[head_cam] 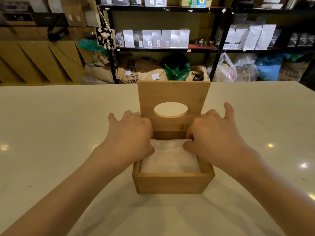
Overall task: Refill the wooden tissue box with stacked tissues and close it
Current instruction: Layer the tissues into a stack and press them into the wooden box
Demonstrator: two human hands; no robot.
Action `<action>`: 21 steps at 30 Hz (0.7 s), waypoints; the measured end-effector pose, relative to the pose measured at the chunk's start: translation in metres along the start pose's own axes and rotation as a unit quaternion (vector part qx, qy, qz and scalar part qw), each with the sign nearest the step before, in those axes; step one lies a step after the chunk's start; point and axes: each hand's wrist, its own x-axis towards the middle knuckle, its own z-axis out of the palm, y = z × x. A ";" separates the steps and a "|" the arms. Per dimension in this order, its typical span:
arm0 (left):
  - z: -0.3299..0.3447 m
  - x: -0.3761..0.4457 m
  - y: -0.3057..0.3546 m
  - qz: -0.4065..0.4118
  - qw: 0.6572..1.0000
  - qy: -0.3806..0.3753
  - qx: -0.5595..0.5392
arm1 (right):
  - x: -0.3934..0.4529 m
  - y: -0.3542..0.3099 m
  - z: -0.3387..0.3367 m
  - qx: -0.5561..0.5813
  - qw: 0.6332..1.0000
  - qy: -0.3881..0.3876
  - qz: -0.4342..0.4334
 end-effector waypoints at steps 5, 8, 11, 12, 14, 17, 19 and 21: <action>-0.006 -0.015 -0.005 -0.009 0.999 0.014 -0.037 | -0.018 0.012 -0.010 0.123 0.992 -0.022 -0.001; -0.007 -0.019 -0.002 -0.014 0.999 -0.025 -0.032 | -0.020 0.014 -0.014 0.165 0.983 -0.075 -0.016; -0.002 -0.015 0.004 -0.019 0.998 -0.062 -0.013 | -0.014 0.008 -0.011 0.177 0.975 -0.132 -0.010; -0.001 -0.012 0.006 -0.026 0.998 -0.063 -0.014 | -0.012 0.007 -0.009 0.184 0.973 -0.138 -0.005; 0.001 -0.008 0.006 -0.039 0.997 -0.062 -0.019 | -0.008 0.007 -0.006 0.200 0.970 -0.135 0.007; 0.005 -0.005 0.006 -0.046 0.997 -0.069 -0.008 | -0.005 0.006 -0.003 0.178 0.974 -0.135 0.029; 0.005 -0.004 0.006 -0.047 0.996 -0.074 0.012 | -0.004 0.003 -0.001 0.133 0.981 -0.133 0.041; 0.005 -0.004 0.006 -0.050 0.995 -0.077 0.028 | -0.003 0.000 0.000 0.083 0.988 -0.125 0.044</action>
